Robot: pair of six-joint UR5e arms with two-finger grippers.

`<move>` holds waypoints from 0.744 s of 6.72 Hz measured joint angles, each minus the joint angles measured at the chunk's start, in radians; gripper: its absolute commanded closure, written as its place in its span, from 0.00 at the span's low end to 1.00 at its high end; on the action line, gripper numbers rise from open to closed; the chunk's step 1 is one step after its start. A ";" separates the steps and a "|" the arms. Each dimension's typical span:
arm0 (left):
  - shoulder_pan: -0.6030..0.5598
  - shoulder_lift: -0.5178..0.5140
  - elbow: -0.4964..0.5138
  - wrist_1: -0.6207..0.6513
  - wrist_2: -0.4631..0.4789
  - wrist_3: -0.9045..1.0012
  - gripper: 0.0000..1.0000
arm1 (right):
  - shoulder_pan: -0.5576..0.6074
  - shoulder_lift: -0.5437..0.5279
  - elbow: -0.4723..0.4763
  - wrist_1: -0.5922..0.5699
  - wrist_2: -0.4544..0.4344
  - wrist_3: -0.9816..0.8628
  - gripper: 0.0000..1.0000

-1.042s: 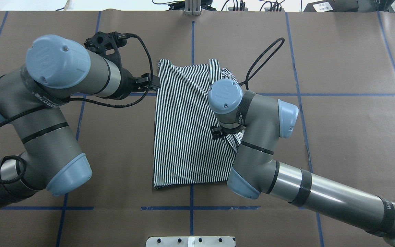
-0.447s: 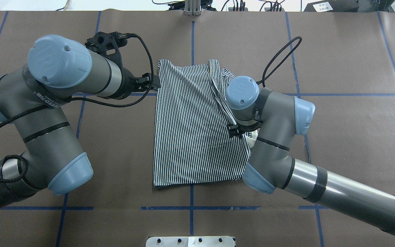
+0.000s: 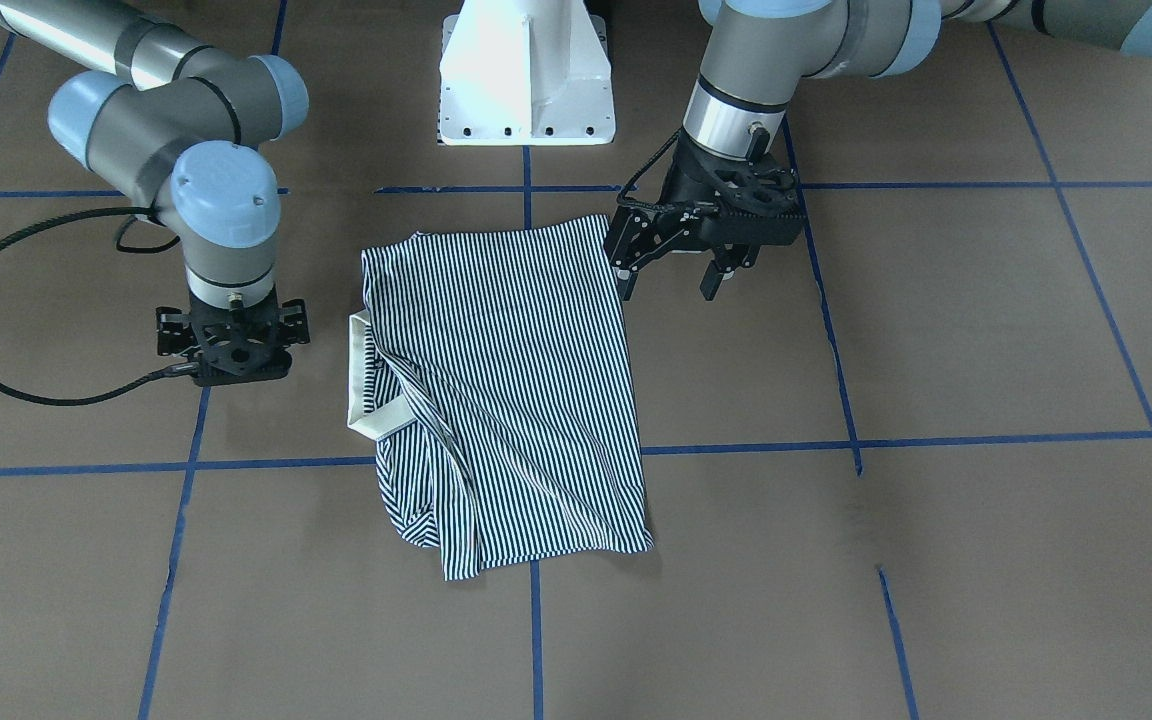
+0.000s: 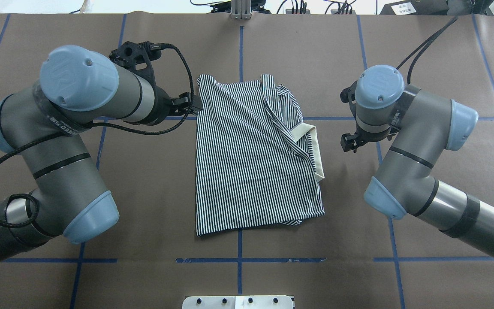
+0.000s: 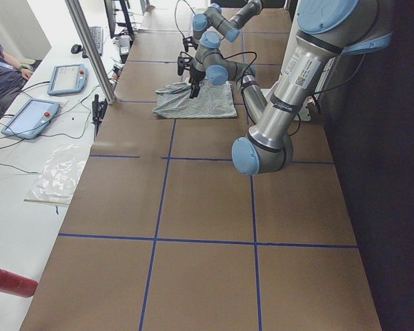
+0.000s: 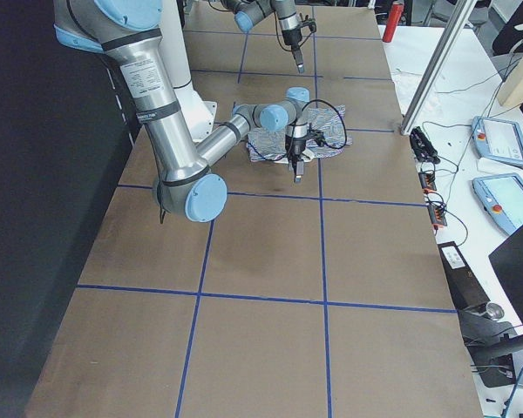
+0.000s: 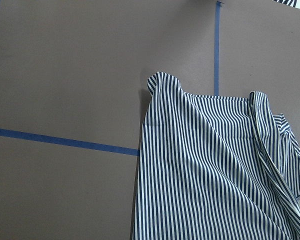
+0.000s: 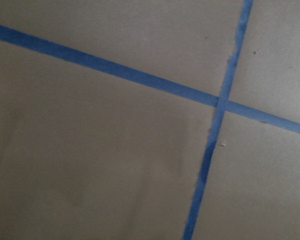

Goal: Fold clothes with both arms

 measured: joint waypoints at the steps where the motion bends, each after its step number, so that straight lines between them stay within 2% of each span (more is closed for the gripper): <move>1: 0.000 0.000 -0.002 0.000 0.000 0.000 0.00 | 0.014 0.035 -0.011 0.004 0.012 -0.012 0.00; 2: 0.000 0.001 -0.007 0.001 -0.001 0.001 0.00 | 0.018 0.140 -0.089 0.010 0.018 -0.011 0.00; 3: 0.000 0.002 -0.010 0.002 -0.001 0.003 0.00 | 0.019 0.268 -0.217 0.043 0.019 -0.009 0.00; 5: -0.003 0.004 -0.014 0.002 -0.001 0.008 0.00 | 0.019 0.443 -0.462 0.194 0.016 0.013 0.00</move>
